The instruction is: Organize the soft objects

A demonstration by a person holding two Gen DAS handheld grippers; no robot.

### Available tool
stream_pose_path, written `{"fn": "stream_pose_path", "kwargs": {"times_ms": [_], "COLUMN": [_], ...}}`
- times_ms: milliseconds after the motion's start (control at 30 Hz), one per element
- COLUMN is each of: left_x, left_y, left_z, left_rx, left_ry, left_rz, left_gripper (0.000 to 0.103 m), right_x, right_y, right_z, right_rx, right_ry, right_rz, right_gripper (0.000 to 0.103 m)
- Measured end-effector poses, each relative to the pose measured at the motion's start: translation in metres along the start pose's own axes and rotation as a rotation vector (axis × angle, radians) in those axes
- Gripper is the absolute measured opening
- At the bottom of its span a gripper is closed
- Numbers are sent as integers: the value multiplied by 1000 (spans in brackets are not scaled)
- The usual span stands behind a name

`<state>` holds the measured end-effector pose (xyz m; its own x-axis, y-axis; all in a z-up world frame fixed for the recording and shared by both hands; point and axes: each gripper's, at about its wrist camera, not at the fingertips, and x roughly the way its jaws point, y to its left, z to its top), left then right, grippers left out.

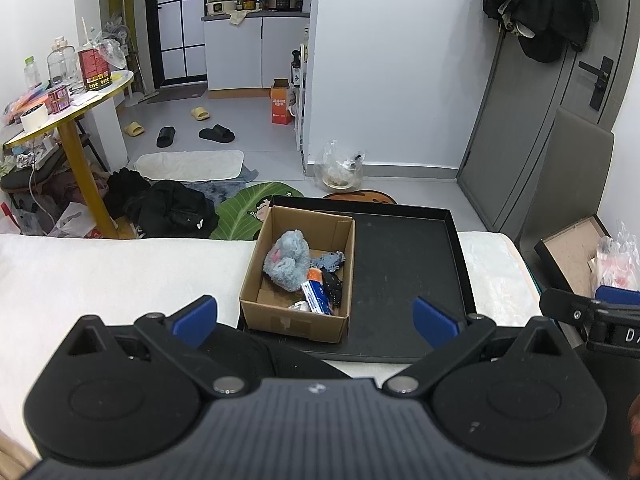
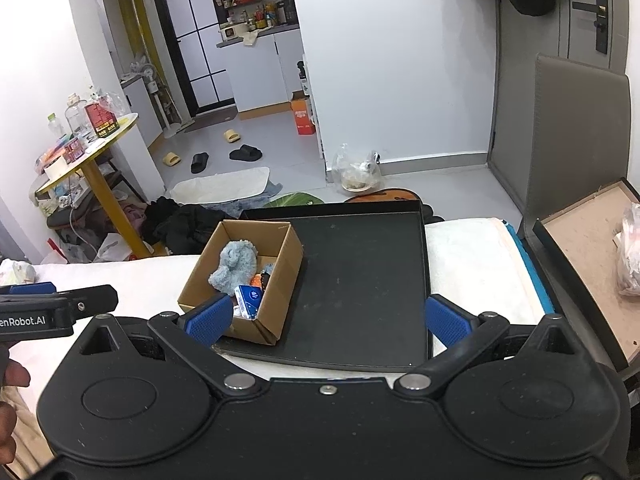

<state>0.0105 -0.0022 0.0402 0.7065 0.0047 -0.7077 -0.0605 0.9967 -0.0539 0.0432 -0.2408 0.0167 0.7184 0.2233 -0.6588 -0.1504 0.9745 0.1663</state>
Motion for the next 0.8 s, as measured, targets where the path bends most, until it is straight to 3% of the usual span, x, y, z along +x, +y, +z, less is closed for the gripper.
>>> {"fn": "stream_pose_path", "kwargs": {"times_ms": [800], "left_x": [2], "left_y": [1], "left_z": [1], "left_rx": [5], "left_ry": [6], "left_rz": [2], "left_gripper": [103], "right_x": [-2], "right_y": [0], "right_z": [-3], "right_rx": [-24], "right_ry": [7], "right_rz": [-7], "right_gripper": [103]}}
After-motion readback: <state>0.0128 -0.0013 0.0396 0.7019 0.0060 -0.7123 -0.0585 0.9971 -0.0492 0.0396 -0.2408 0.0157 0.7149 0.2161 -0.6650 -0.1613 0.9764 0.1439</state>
